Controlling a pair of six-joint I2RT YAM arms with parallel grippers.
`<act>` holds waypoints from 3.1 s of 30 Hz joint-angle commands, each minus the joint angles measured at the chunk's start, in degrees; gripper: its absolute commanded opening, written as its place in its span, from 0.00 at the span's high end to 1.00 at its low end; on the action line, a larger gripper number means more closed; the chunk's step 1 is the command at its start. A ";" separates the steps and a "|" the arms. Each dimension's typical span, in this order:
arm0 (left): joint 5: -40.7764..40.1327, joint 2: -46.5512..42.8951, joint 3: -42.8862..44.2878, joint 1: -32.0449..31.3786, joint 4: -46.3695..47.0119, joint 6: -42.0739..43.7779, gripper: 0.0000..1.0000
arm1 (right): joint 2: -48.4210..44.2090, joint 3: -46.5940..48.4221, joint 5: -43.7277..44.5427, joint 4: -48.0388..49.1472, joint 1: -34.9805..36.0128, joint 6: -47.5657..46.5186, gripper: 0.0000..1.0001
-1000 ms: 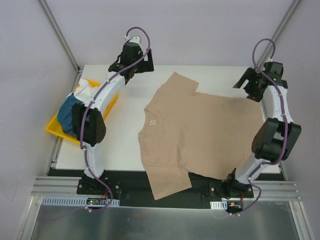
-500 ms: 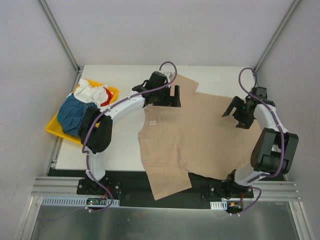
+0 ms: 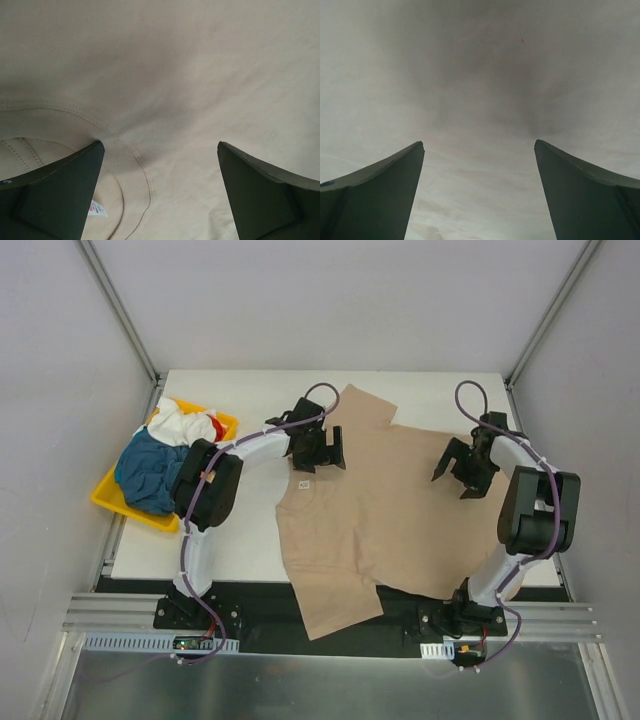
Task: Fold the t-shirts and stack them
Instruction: Flatten out the tshirt, then grap the side of the flattened tshirt closest away from the robot with both arms
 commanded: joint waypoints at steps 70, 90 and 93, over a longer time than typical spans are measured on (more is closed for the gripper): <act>0.21 -52.28 -49.54 -16.15 -15.80 -25.59 0.25 | -33.13 -11.05 7.80 6.56 0.82 6.47 0.03; -2.07 -39.44 -48.31 -18.70 -15.80 -26.48 0.58 | -30.05 -10.87 5.69 6.64 0.82 6.30 0.01; -2.25 -37.60 -48.40 -18.52 -15.89 -26.48 0.70 | -30.23 -11.13 6.13 6.64 0.82 6.56 0.01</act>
